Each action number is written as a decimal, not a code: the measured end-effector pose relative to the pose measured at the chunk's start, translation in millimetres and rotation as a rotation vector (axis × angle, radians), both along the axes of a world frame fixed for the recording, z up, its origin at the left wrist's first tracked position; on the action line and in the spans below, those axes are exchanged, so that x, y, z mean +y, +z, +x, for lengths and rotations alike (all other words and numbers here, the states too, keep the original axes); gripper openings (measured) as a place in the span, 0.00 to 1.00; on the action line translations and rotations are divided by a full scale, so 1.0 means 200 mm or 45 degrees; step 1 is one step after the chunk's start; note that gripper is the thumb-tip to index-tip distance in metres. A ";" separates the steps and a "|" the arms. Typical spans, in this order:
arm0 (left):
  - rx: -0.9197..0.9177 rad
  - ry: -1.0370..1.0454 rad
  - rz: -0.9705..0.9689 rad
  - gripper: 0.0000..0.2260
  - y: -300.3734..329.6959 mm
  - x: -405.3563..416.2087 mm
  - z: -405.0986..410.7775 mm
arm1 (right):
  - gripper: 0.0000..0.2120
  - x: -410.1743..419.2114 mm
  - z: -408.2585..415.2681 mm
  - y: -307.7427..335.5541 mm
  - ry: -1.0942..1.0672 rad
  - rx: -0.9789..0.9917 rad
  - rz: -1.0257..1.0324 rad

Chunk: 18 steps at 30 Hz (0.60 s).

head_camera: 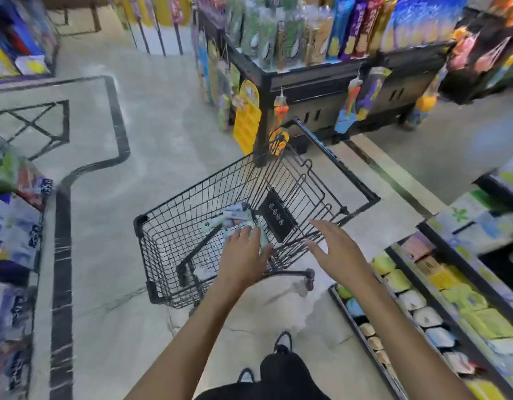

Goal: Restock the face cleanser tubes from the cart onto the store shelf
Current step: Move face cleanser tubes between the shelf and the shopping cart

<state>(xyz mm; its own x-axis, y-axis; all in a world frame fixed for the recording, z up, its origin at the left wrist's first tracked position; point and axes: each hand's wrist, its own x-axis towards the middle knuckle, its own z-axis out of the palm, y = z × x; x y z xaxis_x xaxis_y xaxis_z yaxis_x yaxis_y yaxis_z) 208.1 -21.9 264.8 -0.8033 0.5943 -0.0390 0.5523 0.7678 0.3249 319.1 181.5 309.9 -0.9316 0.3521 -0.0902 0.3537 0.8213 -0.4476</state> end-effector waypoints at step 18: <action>-0.355 0.325 -0.250 0.25 -0.60 0.02 -0.92 | 0.26 0.15 -1.26 -0.64 0.337 -0.441 -0.137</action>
